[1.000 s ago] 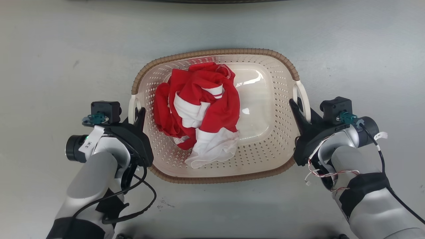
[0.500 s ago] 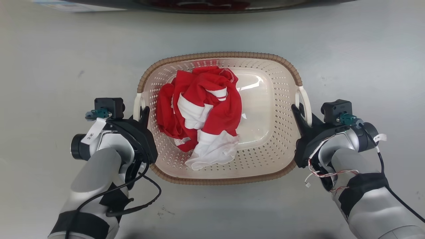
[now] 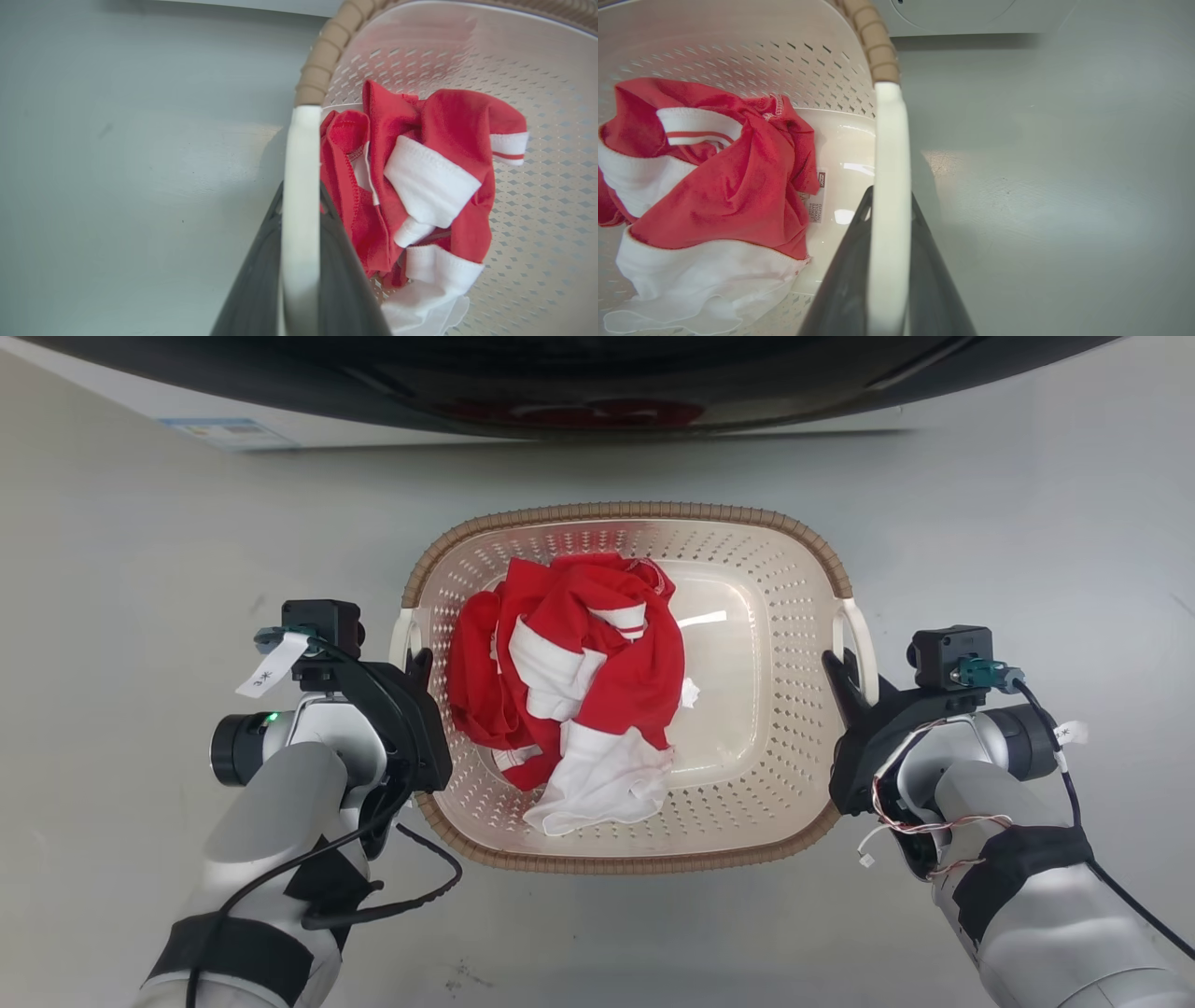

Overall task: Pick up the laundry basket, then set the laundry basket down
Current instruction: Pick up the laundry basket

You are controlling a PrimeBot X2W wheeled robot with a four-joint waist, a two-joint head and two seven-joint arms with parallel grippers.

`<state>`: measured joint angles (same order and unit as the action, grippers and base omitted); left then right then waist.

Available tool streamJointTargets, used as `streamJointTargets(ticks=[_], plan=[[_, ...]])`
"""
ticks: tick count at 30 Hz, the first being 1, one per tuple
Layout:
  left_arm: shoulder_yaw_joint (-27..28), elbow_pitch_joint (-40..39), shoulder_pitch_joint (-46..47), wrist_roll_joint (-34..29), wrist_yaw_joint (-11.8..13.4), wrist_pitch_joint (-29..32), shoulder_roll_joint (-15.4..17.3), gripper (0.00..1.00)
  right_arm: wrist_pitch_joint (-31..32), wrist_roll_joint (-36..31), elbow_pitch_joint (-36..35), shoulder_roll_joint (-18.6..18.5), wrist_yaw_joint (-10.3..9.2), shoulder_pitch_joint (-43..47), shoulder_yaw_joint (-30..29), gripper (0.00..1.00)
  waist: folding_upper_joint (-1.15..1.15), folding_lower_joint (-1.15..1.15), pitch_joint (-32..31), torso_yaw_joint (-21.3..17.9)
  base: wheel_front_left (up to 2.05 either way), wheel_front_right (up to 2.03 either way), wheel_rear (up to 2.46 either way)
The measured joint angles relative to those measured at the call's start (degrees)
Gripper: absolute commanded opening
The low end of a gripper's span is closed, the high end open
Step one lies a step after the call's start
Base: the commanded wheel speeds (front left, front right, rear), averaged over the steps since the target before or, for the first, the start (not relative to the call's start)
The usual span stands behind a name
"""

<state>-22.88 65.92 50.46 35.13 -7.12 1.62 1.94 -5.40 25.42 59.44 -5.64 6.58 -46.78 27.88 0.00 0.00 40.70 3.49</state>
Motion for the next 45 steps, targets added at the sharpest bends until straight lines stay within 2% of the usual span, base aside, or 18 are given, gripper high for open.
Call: streamJointTargets(ticks=[21,45], plan=[[-1.9,2.5,0.3,4.9,0.0,10.2,-0.1,0.0,9.1,9.3,2.1,0.0,0.05,0.6,4.2,0.0,0.0,-0.01,-12.6,-0.5,0.0,0.0,0.0],[-2.5,4.1,-5.8,12.0,0.1,21.9,1.1,0.0,21.9,21.3,1.8,-0.1,0.05,5.5,9.2,0.0,0.0,-0.02,-29.1,-1.3,0.0,0.0,0.0]])
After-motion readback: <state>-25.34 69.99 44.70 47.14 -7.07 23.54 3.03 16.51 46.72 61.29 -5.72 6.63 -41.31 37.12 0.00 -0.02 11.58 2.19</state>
